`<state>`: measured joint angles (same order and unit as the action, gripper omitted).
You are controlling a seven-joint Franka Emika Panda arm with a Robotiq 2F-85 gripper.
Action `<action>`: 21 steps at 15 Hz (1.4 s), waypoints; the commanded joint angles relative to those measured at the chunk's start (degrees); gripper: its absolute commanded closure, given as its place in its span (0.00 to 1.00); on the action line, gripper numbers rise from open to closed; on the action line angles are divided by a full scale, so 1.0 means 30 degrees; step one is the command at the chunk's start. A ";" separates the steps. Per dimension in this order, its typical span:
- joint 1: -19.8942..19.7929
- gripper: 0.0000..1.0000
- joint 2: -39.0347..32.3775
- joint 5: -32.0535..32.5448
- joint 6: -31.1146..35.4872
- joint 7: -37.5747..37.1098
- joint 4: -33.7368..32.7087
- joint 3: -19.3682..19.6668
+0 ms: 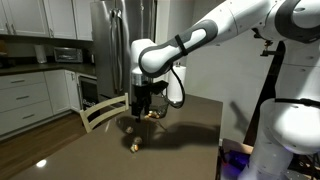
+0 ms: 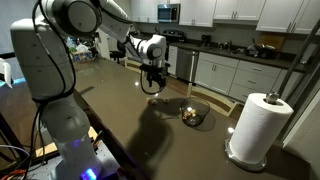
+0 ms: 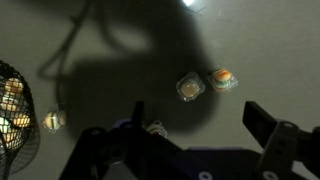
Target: Put the object on the table into the trash can.
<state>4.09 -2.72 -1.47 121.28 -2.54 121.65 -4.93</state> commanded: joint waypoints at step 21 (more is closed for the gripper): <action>-0.0309 0.00 -0.6417 0.0088 0.9547 0.0878 -0.1812 0.0805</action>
<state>3.67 -20.68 -1.42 147.33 -1.59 117.60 -1.99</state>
